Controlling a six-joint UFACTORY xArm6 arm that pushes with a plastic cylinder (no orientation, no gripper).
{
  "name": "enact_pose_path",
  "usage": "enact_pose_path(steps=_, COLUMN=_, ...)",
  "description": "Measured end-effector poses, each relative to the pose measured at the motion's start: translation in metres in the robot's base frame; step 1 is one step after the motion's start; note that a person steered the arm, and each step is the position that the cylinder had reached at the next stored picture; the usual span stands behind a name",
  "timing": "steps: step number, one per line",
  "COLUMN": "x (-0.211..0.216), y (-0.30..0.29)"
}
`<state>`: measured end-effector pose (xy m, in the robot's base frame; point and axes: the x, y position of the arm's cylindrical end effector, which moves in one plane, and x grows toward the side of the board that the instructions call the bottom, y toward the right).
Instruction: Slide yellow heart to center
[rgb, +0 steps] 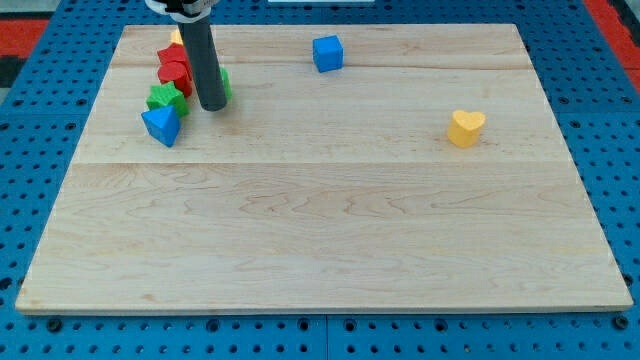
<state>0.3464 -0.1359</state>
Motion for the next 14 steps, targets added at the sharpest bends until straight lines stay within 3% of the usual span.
enact_pose_path(steps=3, x=0.001, y=0.007)
enact_pose_path(steps=5, x=0.030, y=0.125)
enact_pose_path(steps=7, x=-0.013, y=0.237)
enact_pose_path(steps=9, x=0.015, y=0.342)
enact_pose_path(steps=11, x=0.052, y=0.298)
enact_pose_path(steps=14, x=0.096, y=0.326)
